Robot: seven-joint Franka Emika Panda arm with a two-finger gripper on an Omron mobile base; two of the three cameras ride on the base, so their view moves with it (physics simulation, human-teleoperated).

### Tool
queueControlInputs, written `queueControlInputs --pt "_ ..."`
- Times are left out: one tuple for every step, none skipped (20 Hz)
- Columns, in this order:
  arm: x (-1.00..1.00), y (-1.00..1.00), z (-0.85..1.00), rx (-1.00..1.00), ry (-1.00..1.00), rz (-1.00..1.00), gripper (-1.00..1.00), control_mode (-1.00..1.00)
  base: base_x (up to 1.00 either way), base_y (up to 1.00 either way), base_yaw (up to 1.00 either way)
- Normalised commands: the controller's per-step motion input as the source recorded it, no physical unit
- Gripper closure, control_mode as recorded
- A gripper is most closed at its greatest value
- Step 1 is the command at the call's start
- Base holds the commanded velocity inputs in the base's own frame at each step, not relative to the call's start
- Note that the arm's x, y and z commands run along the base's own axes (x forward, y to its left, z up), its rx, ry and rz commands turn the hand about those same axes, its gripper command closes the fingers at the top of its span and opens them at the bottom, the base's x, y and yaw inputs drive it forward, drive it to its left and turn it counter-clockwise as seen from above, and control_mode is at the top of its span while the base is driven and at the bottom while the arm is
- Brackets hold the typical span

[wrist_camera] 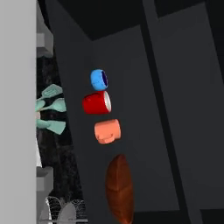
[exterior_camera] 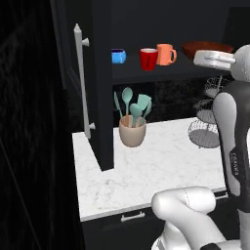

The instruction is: Gather all objects into one cabinet and sort the glasses and bowls to opposite sides.

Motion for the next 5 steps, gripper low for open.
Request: queueControlInputs --pt "-1.0 -0.21 0.14 0.04 -0.29 0.15 -1.0 -1.0 0.0 0.0 0.0" --pt "-1.0 -0.26 0.23 0.09 -0.16 0.1 -1.0 -1.0 0.0 0.0 0.0" --pt "-1.0 -0.24 0.2 0.1 -0.06 0.07 -1.0 -1.0 0.0 0.0 0.0" --pt "-1.0 -0.19 0.29 0.11 0.0 0.05 -1.0 -1.0 0.0 0.0 0.0" --pt "-1.0 -0.16 0.31 0.12 0.0 0.04 -1.0 -1.0 0.0 0.0 0.0"
